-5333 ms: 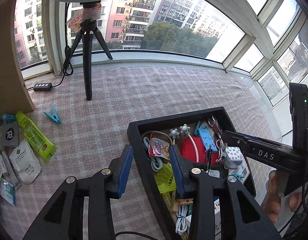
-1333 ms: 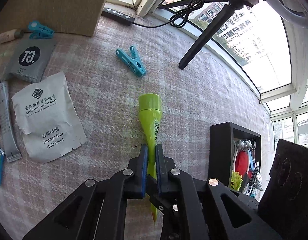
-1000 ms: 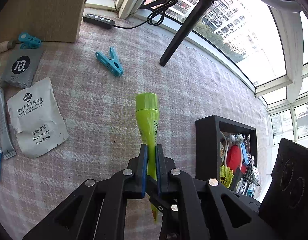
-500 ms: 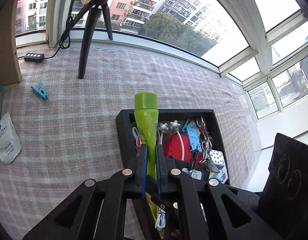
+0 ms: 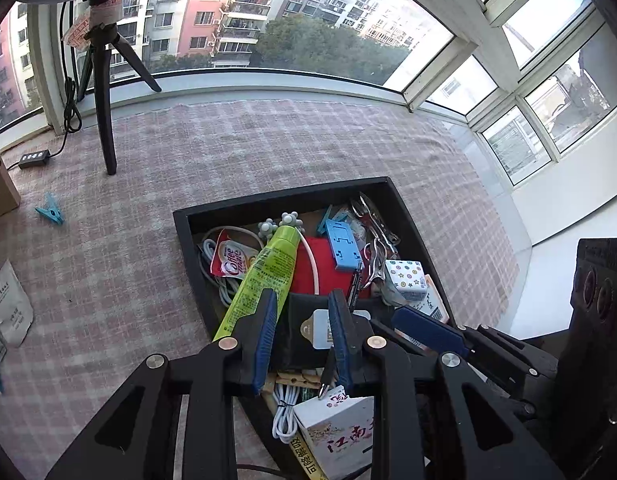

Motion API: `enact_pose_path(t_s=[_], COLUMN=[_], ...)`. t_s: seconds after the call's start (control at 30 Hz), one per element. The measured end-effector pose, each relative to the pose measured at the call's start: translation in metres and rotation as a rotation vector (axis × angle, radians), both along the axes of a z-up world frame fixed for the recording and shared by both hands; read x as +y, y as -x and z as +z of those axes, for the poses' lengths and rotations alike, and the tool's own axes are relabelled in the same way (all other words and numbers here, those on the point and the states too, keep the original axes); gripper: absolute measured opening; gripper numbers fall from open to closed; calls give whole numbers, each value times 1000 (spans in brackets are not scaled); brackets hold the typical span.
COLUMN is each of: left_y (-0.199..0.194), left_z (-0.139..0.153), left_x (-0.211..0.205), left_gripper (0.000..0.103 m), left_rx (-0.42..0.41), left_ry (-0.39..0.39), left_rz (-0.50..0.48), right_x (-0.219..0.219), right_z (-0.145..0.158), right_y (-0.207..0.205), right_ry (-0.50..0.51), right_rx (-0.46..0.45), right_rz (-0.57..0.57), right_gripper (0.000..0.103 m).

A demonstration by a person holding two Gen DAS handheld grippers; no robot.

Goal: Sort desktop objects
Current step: 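Carry the green tube over the black tray and open the left tool, then grasp the white lotion bottle with the left tool while the right tool grasps the shower cap sachet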

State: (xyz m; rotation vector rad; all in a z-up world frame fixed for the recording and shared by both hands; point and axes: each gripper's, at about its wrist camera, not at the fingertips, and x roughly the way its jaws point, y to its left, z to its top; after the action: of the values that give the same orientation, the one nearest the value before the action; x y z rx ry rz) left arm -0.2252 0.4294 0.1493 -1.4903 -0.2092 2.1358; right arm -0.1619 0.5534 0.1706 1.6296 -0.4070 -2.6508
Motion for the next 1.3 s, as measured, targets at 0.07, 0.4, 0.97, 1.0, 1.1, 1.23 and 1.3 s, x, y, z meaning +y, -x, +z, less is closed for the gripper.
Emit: enact_pose_path(t_s=[0.07, 0.4, 0.97, 1.0, 1.1, 1.23, 1.3], left_y=[-2, -13, -46, -46, -46, -42, -39], left_z=[-1, -9, -53, -55, -60, -67, -71], left_x=[-12, -83, -254, -267, -305, -350, -370], left_gripper=[24, 24, 33, 32, 33, 40, 41], left_rx=[7, 26, -17, -19, -32, -46, -56], left_ry=[12, 93, 224, 231, 241, 252, 249], left_rz=[20, 122, 375, 396, 460, 529, 561], right_x=[-4, -38, -145, -154, -181, -218, -236], right_z=[0, -5, -34, -35, -38, -44, -48], right_y=[-3, -7, -1, 2, 11, 28, 38], right_ry=[-7, -16, 1, -1, -9, -24, -35], right_rx=[-1, -9, -31, -30, -29, -31, -35], right_rz=[4, 52, 236, 253, 305, 378, 414], right_gripper=[34, 34, 43, 43, 46, 54, 56])
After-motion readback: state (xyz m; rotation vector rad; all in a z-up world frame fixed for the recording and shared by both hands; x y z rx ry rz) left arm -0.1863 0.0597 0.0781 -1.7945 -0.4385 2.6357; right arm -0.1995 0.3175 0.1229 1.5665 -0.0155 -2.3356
